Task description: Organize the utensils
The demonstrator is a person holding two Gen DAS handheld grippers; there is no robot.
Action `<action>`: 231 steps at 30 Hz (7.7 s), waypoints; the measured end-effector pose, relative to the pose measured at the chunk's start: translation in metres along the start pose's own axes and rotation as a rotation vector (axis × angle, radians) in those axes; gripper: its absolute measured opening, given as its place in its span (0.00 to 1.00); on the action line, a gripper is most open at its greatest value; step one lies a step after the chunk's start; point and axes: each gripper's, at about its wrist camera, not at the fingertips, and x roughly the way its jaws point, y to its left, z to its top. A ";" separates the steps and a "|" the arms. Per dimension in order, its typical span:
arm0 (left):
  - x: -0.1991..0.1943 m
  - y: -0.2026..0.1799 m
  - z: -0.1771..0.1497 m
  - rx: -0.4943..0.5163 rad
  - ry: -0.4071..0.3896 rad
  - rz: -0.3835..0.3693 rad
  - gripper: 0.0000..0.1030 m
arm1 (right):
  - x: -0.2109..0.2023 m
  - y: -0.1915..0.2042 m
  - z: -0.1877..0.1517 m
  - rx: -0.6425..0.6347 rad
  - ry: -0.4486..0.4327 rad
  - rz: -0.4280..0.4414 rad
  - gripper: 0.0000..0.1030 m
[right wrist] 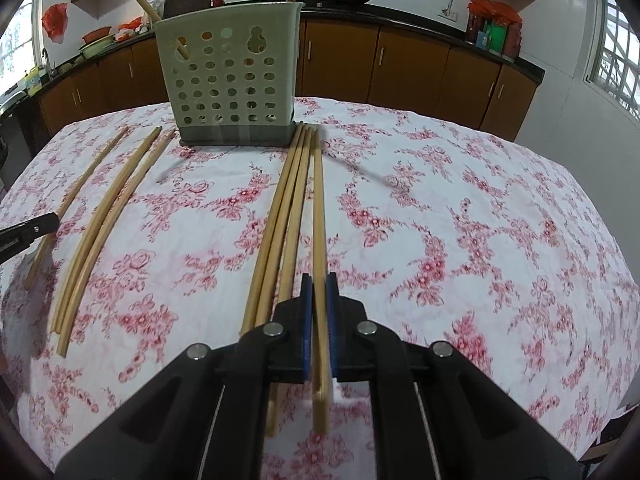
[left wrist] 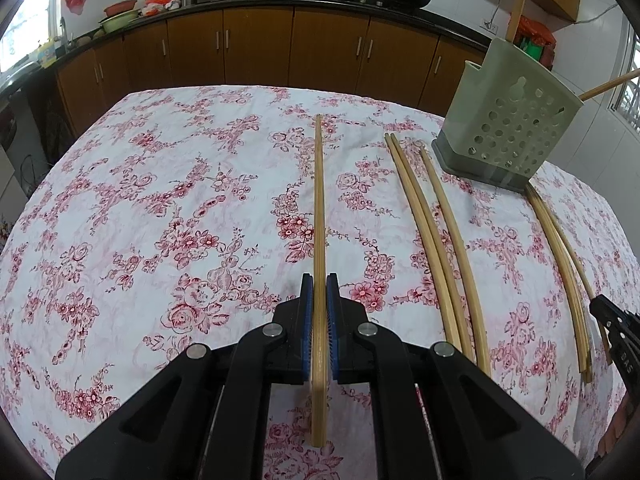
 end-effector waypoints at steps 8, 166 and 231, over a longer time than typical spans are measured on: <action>-0.005 0.002 -0.006 0.006 0.001 0.002 0.08 | -0.009 0.002 -0.011 0.014 0.006 0.006 0.08; 0.012 -0.005 0.013 0.025 -0.002 -0.032 0.08 | 0.040 -0.021 0.029 0.044 0.025 0.071 0.09; -0.109 -0.007 0.079 0.039 -0.292 -0.100 0.07 | -0.081 -0.055 0.083 0.171 -0.295 0.122 0.08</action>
